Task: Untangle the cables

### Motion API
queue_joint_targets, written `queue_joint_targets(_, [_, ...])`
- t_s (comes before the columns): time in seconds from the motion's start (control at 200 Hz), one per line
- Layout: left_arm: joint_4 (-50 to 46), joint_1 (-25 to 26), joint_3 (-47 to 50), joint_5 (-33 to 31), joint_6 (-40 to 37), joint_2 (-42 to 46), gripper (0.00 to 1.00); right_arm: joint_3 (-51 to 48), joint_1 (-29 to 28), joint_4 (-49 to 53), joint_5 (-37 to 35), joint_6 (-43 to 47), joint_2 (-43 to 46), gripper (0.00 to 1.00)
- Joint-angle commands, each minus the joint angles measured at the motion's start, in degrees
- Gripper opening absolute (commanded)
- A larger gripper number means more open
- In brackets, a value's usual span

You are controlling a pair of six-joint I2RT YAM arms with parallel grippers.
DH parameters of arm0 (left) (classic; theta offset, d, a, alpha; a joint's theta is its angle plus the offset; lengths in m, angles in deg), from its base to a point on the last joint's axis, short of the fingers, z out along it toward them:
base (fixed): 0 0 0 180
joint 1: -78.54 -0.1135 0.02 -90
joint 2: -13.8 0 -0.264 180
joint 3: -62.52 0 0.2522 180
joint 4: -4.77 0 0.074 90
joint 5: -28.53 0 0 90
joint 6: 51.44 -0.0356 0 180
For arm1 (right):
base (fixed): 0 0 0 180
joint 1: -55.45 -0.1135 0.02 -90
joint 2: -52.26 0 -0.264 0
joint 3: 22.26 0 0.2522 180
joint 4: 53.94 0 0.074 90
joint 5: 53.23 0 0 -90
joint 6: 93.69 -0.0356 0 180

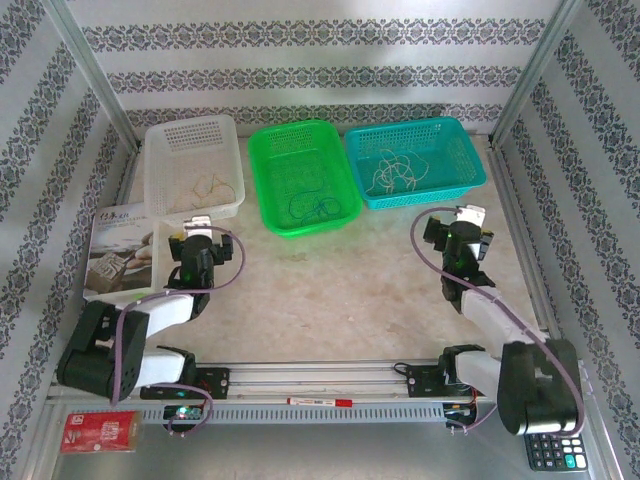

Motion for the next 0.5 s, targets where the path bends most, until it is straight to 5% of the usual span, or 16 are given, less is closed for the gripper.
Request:
queue_joint_targets(0.0, [15.2, -2.7, 1.4, 2.4, -2.8, -3.1, 1.00, -4.6, -1.2, -16.4, 2.3, 3.9, -4.8, 0.98])
queue_joint_targets(0.07, [17.0, -3.9, 1.8, 4.8, -3.4, -3.7, 1.00, -7.2, -1.4, -26.0, 4.0, 4.8, -8.3, 0.98])
queue_joint_targets(0.22, [21.2, -7.0, 1.7, 12.6, -3.0, -8.3, 1.00, -6.4, -1.1, -30.1, 8.5, 8.5, -12.7, 0.98])
queue_joint_targets(0.335, [28.8, -7.5, 2.6, 15.0, -3.4, -14.6, 1.00, -8.4, -1.1, -50.4, 9.8, 9.3, -26.2, 0.98])
queue_joint_targets(0.42, [34.1, -7.5, 3.2, 15.5, -4.1, -17.8, 1.00, -5.2, -1.5, -35.7, 10.9, 10.2, -21.6, 0.98])
queue_joint_targets(0.495, [25.9, -7.5, 0.8, 16.5, -3.7, -15.7, 1.00, -3.3, -0.3, -37.4, 12.7, 9.2, -24.3, 0.98])
